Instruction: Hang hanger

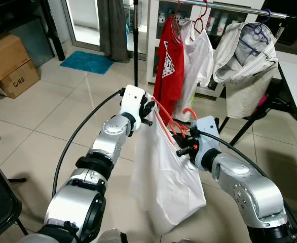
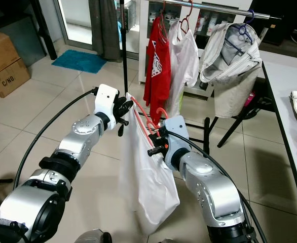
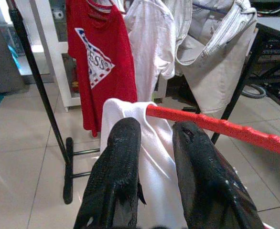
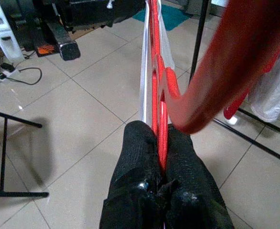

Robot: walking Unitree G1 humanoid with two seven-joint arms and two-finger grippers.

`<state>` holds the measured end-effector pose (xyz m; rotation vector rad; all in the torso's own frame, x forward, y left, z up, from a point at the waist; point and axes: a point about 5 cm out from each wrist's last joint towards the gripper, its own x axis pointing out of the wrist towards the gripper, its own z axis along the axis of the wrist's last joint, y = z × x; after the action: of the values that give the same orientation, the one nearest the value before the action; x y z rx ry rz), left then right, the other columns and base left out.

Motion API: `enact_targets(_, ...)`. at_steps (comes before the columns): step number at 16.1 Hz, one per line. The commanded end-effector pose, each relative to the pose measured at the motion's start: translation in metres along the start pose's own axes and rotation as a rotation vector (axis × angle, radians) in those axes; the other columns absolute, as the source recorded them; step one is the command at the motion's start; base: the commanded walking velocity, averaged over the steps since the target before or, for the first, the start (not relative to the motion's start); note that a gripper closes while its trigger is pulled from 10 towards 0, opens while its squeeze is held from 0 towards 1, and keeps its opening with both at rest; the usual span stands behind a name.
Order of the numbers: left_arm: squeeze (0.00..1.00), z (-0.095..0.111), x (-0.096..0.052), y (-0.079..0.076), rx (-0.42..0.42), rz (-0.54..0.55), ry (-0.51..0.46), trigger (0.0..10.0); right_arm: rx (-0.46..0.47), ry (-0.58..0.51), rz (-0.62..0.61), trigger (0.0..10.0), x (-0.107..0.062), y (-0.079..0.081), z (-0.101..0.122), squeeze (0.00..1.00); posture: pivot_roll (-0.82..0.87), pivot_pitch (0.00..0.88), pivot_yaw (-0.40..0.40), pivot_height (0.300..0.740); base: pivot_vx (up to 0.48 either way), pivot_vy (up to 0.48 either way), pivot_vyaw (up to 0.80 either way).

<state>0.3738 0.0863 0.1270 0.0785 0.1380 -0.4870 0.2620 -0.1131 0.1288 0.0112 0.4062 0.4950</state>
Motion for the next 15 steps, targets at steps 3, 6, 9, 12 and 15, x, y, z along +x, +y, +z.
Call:
enact_targets(3,0.0,0.0065,0.0023,0.0066,0.013,0.049,-0.013,6.7,-0.023,-0.066,0.03,10.0,-0.0038,0.004,0.0125,0.0,-0.1,0.0,-0.016,0.74,0.0,0.0,0.0)
enact_targets(6,0.0,0.0032,0.0026,0.0075,0.017,0.047,0.002,6.3,-0.026,-0.071,0.042,10.0,-0.004,0.0044,0.0132,0.0,-0.11,0.0,-0.018,0.74,0.0,0.0,0.0)
enact_targets(9,0.0,0.0017,0.0033,0.0073,0.032,0.027,0.02,6.6,-0.032,-0.075,0.051,10.0,-0.0048,0.0053,0.0148,0.0,-0.11,0.0,-0.018,0.74,0.0,0.0,0.0)
enact_targets(12,0.0,0.0037,0.0046,0.0092,0.041,0.025,0.027,3.9,-0.035,-0.076,0.053,10.0,-0.0056,0.0049,0.0153,0.0,-0.11,0.0,-0.015,0.74,0.0,0.0,0.0)
enact_targets(15,0.0,0.005,0.0054,0.0095,0.047,0.022,0.025,0.0,-0.033,-0.077,0.054,10.0,-0.006,0.0056,0.0149,0.0,-0.11,0.0,-0.013,0.74,0.0,0.0,0.0)
